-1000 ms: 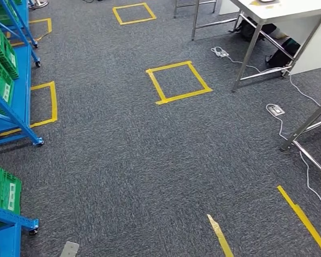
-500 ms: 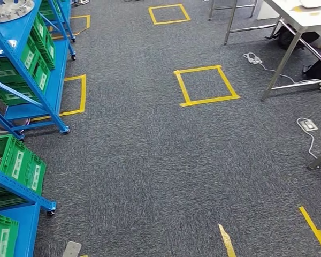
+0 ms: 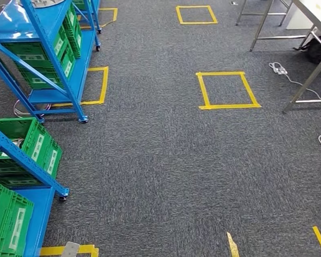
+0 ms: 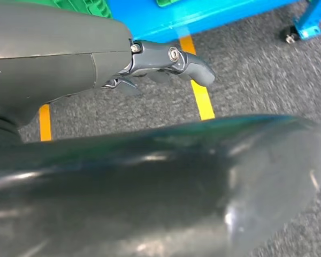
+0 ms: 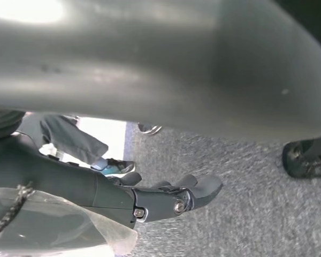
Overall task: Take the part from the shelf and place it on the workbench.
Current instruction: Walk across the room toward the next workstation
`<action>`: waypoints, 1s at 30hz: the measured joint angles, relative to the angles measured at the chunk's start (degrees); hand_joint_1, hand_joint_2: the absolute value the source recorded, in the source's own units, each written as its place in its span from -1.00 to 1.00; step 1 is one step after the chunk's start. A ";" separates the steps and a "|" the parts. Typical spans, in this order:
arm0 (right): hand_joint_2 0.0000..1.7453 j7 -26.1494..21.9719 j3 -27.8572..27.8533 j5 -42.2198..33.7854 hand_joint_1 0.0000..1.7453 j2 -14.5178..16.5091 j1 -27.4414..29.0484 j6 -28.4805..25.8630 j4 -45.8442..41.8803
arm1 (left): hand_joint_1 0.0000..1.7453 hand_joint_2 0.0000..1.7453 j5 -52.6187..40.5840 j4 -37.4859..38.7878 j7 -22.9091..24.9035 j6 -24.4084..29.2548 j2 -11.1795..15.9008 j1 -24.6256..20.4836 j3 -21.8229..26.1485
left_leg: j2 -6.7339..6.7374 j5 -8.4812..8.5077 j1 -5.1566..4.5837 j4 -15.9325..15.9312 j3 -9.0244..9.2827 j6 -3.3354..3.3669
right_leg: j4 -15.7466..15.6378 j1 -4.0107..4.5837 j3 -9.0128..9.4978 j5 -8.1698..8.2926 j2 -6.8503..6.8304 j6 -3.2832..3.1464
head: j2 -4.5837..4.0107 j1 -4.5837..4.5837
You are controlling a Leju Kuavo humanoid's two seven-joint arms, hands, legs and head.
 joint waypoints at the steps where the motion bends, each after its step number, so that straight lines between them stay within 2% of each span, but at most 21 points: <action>1: -1.00 0.00 -0.01 0.01 -1.00 0.00 0.07 -0.01 0.00 | -1.00 -1.00 -0.03 0.00 0.00 0.02 0.01 -0.09 0.07 | -0.22 0.05 -0.01 -0.03 -0.06 0.26 | 3.47 -0.06 -1.74 -1.87 1.22 0.10 | 0.00 0.11; 3: -1.00 -0.02 -0.02 0.01 -1.00 0.00 0.33 -0.03 0.00 | -1.00 -1.00 -0.17 0.00 0.00 0.04 0.03 -0.22 0.14 | -0.81 0.05 -0.27 -0.01 -0.18 0.56 | 11.65 -0.02 -5.90 -5.07 2.38 -0.02 | 0.00 0.16; 4: -1.00 -0.02 -0.02 0.02 -1.00 0.00 0.46 -0.04 0.00 | -1.00 -1.00 -0.26 0.00 0.00 0.04 0.02 -0.23 0.16 | -1.16 0.03 -0.45 -0.01 -0.16 0.61 | 13.96 0.03 -7.27 -5.33 2.55 -0.21 | 0.00 0.16; 5: -1.00 0.00 -0.02 0.02 -1.00 0.00 0.58 -0.06 0.00 | -1.00 -1.00 -0.33 0.00 0.00 0.04 0.01 -0.22 0.19 | -1.53 0.00 -0.62 0.00 -0.08 0.67 | 14.01 0.13 -7.63 -4.41 2.65 -0.50 | 0.00 0.15; 6: -1.00 0.02 -0.02 0.03 -1.00 0.00 0.66 -0.08 0.00 | -1.00 -1.00 -0.37 0.00 0.00 0.05 -0.01 -0.23 0.22 | -1.90 -0.05 -0.76 0.00 0.05 0.72 | 11.62 0.29 -6.82 -2.42 2.75 -0.90 | 0.00 0.14; 8: -1.00 0.07 -0.03 0.07 -1.00 -0.01 0.67 -0.15 -0.02 | -1.00 -1.00 -0.42 0.00 0.00 0.06 -0.07 -0.29 0.32 | -2.50 -0.17 -0.94 0.02 0.27 0.76 | 3.53 0.83 -3.40 2.04 3.32 -1.94 | 0.00 0.11; 9: -1.00 -0.02 -0.03 0.09 -1.00 -0.02 0.62 -0.18 -0.03 | -1.00 -1.00 -0.45 0.00 0.00 0.07 -0.12 -0.34 0.38 | -2.74 -0.22 -0.99 0.07 0.23 0.67 | 0.18 1.05 -1.82 3.24 3.58 -2.31 | 0.00 0.13; 10: -1.00 -0.10 -0.03 0.10 -1.00 -0.03 0.58 -0.20 -0.05 | -1.00 -1.00 -0.50 0.00 0.00 0.07 -0.19 -0.36 0.43 | -2.89 -0.21 -0.99 0.10 0.10 0.50 | -1.74 1.23 -0.90 3.66 3.79 -2.55 | 0.00 0.10; 13: -1.00 -0.20 -0.02 0.17 -1.00 -0.02 0.58 -0.22 -0.08 | -1.00 -1.00 -0.73 0.00 0.00 0.07 -0.26 -0.32 0.54 | -3.16 -0.23 -0.81 0.21 -0.15 -0.29 | -3.05 1.21 -0.24 3.76 3.55 -2.73 | 0.00 0.09; 14: -1.00 -0.14 -0.02 0.19 -1.00 0.01 0.59 -0.22 -0.09 | -1.00 -1.00 -0.80 0.00 0.00 0.09 -0.21 -0.32 0.56 | -2.96 -0.87 -0.82 0.91 -0.39 -0.56 | -3.45 1.05 -0.02 3.97 3.34 -2.88 | 0.00 0.04; 16: -1.00 -0.02 -0.02 0.20 -1.00 0.04 0.62 -0.22 -0.12 | -1.00 -1.00 -0.94 0.00 0.00 0.11 -0.12 -0.40 0.58 | -2.31 -3.83 -0.73 5.39 -2.23 -1.15 | -4.11 0.73 0.36 4.28 2.71 -3.20 | 0.00 -0.09; 18: -1.00 0.00 -0.03 0.24 -1.00 0.04 0.66 -0.21 -0.13 | -1.00 -1.00 -1.06 0.00 0.00 0.11 -0.10 -0.45 0.58 | -1.84 -7.38 -0.41 12.89 -5.67 -1.78 | -4.17 0.73 0.42 4.21 2.03 -3.37 | 0.00 -0.13; 19: -1.00 0.00 -0.03 0.27 -1.00 0.04 0.67 -0.21 -0.13 | -1.00 -1.00 -1.12 0.00 0.00 0.11 -0.08 -0.41 0.59 | -1.71 -8.06 -0.22 15.48 -6.88 -2.05 | -4.16 0.72 0.45 4.16 1.69 -3.35 | 0.00 -0.12; 20: -1.00 0.00 -0.03 0.31 -1.00 0.04 0.66 -0.21 -0.13 | -1.00 -1.00 -1.15 0.00 0.00 0.11 -0.05 -0.36 0.60 | -1.58 -7.63 -0.04 16.17 -7.21 -2.28 | -4.14 0.67 0.52 4.08 1.32 -3.29 | 0.00 -0.13; 21: -1.00 0.00 -0.02 0.33 -1.00 0.04 0.66 -0.21 -0.13 | -1.00 -1.00 -1.17 0.00 0.00 0.11 -0.01 -0.33 0.60 | -1.34 -6.05 0.13 14.44 -6.39 -2.49 | -4.11 0.60 0.67 3.97 0.94 -3.17 | 0.00 -0.14; 22: -1.00 0.00 -0.02 0.36 -1.00 0.04 0.66 -0.20 -0.13 | -1.00 -1.00 -1.19 0.00 0.00 0.11 0.04 -0.32 0.61 | -0.82 -3.80 0.29 10.85 -4.64 -2.66 | -4.03 0.51 0.87 3.80 0.55 -2.97 | 0.00 -0.14; 23: -1.00 0.00 -0.02 0.38 -1.00 0.04 0.66 -0.20 -0.15 | -1.00 -1.00 -1.20 0.01 -0.01 0.11 0.04 -0.36 0.61 | 0.33 -1.95 0.34 6.82 -2.69 -2.81 | -3.92 0.51 1.06 3.58 0.15 -2.69 | 0.00 -0.16; 24: -1.00 0.00 -0.02 0.41 -1.00 0.03 0.67 -0.19 -0.17 | -1.00 -1.00 -1.21 0.01 -0.02 0.11 0.02 -0.48 0.61 | 1.34 -0.66 0.29 3.40 -1.13 -2.67 | -3.67 0.62 1.09 3.29 -0.22 -2.34 | 0.00 -0.21; 26: -1.00 0.00 -0.02 0.48 -1.00 0.02 0.62 -0.19 -0.21 | -1.00 -1.00 -1.26 0.02 -0.06 0.11 -0.05 -0.67 0.61 | 2.43 -0.16 -0.03 0.55 -0.11 -1.94 | -3.30 0.90 1.11 2.87 -1.16 -1.76 | 0.00 -0.15; 28: -1.00 0.00 -0.02 0.52 -1.00 0.03 0.45 -0.19 -0.22 | -1.00 -1.00 -1.28 0.02 -0.09 0.11 -0.05 -0.59 0.62 | 1.43 -0.02 -0.20 0.37 -0.39 -0.91 | -3.21 0.89 1.17 2.58 -2.17 -1.29 | 0.00 -0.09; 30: -1.00 0.01 -0.02 0.54 -1.00 0.04 0.30 -0.19 -0.22 | -1.00 -1.00 -1.25 0.02 -0.08 0.14 0.00 -0.48 0.66 | 0.39 0.25 -0.12 0.19 -0.48 -0.13 | -1.37 0.62 0.32 0.97 -1.02 -0.69 | 0.00 0.10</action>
